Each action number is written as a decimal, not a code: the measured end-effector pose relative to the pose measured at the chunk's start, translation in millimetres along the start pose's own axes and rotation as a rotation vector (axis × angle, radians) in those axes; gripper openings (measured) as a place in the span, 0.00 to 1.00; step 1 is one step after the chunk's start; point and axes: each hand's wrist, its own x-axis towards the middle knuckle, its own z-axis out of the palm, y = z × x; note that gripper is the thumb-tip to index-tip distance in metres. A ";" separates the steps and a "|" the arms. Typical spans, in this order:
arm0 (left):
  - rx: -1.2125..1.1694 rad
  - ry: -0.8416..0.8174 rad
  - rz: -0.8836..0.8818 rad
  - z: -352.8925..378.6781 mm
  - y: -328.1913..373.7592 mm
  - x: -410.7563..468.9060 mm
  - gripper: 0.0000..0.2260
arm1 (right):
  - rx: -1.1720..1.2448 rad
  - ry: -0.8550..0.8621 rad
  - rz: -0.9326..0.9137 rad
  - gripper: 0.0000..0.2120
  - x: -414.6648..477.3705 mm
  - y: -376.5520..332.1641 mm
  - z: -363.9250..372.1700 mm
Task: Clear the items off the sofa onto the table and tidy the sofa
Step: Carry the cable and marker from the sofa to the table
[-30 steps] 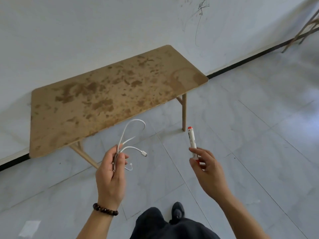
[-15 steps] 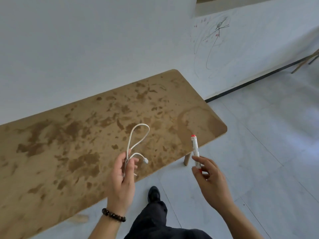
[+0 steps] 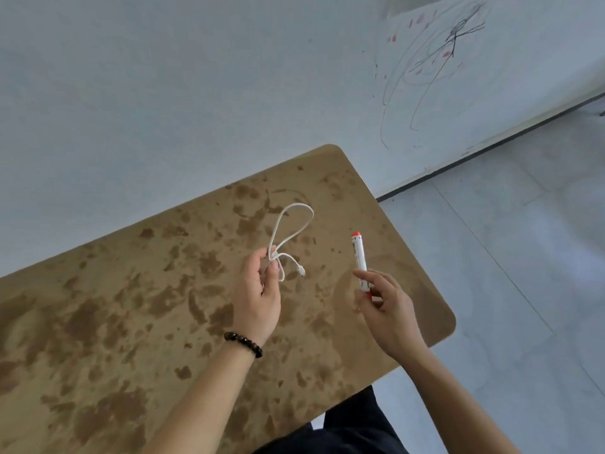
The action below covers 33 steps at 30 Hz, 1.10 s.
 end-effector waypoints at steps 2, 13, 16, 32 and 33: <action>-0.029 0.020 -0.062 21.8 0.9 38.5 0.08 | 0.004 -0.023 -0.005 0.17 50.6 2.2 -3.6; -0.683 0.300 -0.476 111.4 -9.8 238.2 0.05 | -0.046 -0.062 -0.060 0.18 298.5 10.6 14.5; -0.595 0.360 -0.548 125.0 -46.4 261.6 0.04 | -0.076 -0.064 -0.112 0.19 337.0 20.4 30.4; 0.612 0.065 -0.337 152.3 -117.5 281.5 0.24 | -0.336 -0.300 -0.362 0.30 369.3 72.1 67.4; 0.633 0.036 -0.339 151.5 -115.1 279.5 0.24 | -0.368 -0.324 -0.383 0.31 368.2 71.0 66.4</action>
